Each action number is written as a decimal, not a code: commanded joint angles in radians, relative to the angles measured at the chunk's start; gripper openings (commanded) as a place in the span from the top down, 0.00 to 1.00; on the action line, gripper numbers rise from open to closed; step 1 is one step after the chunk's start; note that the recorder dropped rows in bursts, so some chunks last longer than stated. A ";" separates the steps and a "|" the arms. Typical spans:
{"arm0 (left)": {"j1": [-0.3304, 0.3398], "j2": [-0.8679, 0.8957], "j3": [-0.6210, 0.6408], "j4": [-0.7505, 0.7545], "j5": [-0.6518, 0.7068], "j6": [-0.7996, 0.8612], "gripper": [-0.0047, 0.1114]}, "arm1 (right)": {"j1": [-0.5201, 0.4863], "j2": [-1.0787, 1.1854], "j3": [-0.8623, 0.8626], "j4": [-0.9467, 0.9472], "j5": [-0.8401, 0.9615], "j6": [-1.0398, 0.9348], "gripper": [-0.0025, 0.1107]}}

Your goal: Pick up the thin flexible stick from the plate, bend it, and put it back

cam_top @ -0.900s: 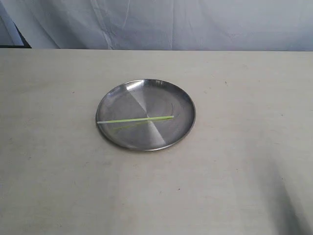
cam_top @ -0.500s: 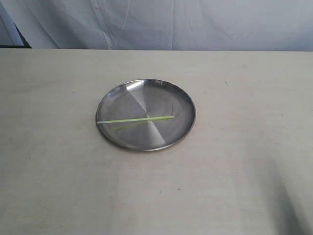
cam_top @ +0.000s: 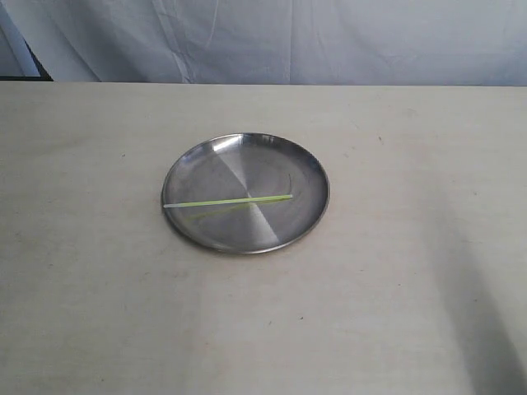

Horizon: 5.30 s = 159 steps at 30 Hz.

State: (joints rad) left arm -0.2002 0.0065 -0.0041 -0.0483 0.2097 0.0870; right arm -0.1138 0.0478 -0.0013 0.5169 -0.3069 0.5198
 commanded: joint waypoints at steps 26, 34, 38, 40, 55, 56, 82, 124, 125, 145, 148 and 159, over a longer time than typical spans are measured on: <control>-0.002 -0.007 0.004 0.001 -0.011 0.001 0.96 | 0.211 0.853 -0.781 -0.137 0.909 -0.883 0.96; -0.002 -0.007 0.004 0.001 -0.011 0.001 0.96 | 0.397 1.407 -1.105 0.081 0.864 -1.357 0.33; -0.002 -0.007 0.004 0.001 -0.011 0.001 0.96 | 0.457 1.665 -1.287 0.022 0.976 -1.355 0.27; -0.002 -0.007 0.004 0.001 -0.011 0.001 0.96 | 0.481 1.765 -1.355 -0.041 1.018 -1.355 0.27; -0.002 -0.007 0.004 0.001 -0.011 0.001 0.96 | 0.524 2.155 -1.659 -0.415 1.124 -1.167 0.27; -0.002 -0.007 0.004 0.001 -0.011 0.001 0.96 | 0.524 2.169 -1.670 -0.411 1.126 -1.153 0.27; -0.002 -0.007 0.004 0.001 -0.011 0.001 0.96 | 0.688 2.240 -1.789 -0.220 1.020 -1.473 0.31; -0.002 -0.007 0.004 0.001 -0.009 0.001 0.96 | 0.692 2.335 -1.789 -0.150 0.977 -1.441 0.99; -0.002 -0.007 0.004 0.001 -0.009 0.001 0.96 | 0.692 2.335 -1.789 -0.150 0.974 -1.441 0.99; -0.002 -0.007 0.004 0.001 -0.007 0.001 0.96 | 0.692 2.038 -1.762 0.085 0.902 -1.131 0.99; -0.002 -0.007 0.004 0.007 -0.010 0.001 0.96 | 0.692 1.981 -1.711 0.143 0.904 -1.118 0.99; -0.002 -0.007 0.004 -0.320 -0.468 -0.320 0.96 | 0.693 1.756 -1.396 0.426 0.845 -1.184 0.99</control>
State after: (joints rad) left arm -0.2002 0.0065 -0.0023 -0.1983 -0.1205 -0.0904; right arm 0.5788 1.8579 -1.4710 0.8814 0.5737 -0.6277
